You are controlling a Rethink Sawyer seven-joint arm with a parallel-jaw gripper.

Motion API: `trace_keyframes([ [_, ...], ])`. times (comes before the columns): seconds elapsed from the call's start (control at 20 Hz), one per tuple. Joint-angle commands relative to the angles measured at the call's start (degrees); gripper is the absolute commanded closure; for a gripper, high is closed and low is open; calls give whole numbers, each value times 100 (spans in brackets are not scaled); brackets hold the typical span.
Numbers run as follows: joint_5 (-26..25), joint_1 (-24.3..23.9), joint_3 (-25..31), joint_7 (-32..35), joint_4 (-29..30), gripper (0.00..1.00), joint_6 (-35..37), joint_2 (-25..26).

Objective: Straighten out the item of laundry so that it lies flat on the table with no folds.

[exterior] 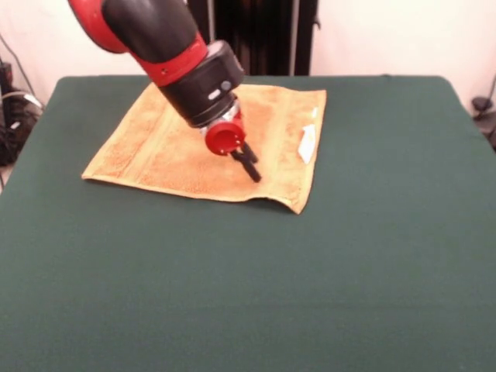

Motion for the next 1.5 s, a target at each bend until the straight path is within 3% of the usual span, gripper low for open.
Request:
trace_keyframes([
  [0.05, 305, -7, 1473, 756, 33, 0, -580, 522],
  [0.4, 113, -237, 1831, 654, 115, 0, -634, 688],
  [0.95, -72, -231, 1618, 462, -107, 0, -488, 763],
  [1.15, -252, 261, 486, 490, -82, 0, -159, -144],
  [1.3, -599, 842, -809, 280, -265, 0, 549, -909],
  [1.5, -1163, 1656, -2196, 184, -757, 0, 1653, -1495],
])
